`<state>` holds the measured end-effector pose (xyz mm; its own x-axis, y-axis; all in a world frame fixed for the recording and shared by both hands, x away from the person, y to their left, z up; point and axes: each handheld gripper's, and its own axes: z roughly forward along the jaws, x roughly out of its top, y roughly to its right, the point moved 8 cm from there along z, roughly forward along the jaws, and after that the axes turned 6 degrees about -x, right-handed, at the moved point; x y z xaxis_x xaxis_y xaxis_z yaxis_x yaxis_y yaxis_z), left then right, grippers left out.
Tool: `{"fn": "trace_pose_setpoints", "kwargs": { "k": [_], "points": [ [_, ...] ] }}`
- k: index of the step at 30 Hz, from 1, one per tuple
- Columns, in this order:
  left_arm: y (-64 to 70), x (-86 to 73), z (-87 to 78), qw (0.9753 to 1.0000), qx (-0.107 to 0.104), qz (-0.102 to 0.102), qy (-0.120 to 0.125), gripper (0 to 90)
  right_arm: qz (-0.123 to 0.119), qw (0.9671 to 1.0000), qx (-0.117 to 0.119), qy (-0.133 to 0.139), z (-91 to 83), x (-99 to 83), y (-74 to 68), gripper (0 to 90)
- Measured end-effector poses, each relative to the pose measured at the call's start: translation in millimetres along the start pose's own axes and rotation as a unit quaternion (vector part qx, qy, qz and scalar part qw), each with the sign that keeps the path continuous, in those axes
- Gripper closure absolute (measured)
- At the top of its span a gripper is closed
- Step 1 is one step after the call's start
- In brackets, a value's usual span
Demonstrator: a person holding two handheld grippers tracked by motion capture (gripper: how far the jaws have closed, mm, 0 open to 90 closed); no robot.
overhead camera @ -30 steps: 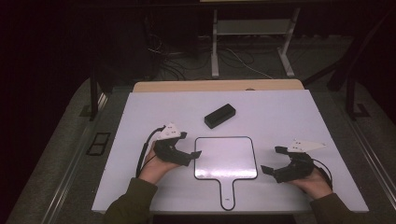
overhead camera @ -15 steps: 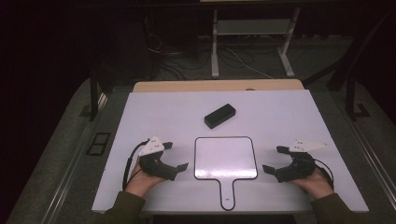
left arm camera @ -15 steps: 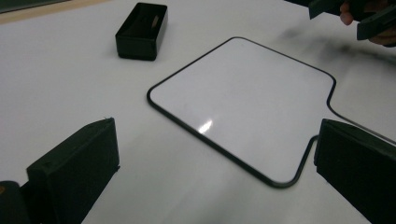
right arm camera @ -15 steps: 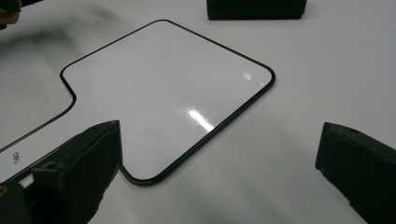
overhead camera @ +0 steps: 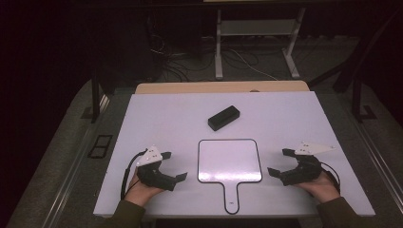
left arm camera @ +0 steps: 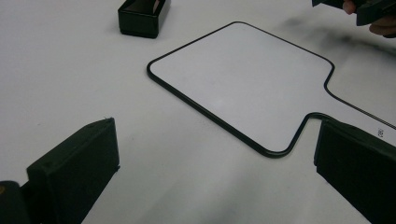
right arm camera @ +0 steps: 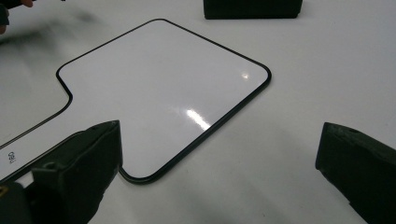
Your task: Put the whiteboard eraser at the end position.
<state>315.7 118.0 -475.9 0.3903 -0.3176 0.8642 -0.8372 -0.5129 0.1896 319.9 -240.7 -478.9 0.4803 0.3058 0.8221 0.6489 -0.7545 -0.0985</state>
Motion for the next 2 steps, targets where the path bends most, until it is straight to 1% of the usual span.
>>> {"fn": "trace_pose_setpoints", "kwargs": {
  "k": [2],
  "points": [
    [-0.3,0.5,0.5,1.0,0.0,-0.004,0.0,0.0,0.001,1.0,0.0,0.0,-0.2,-0.1,0.2,0.0]
  ]
}}
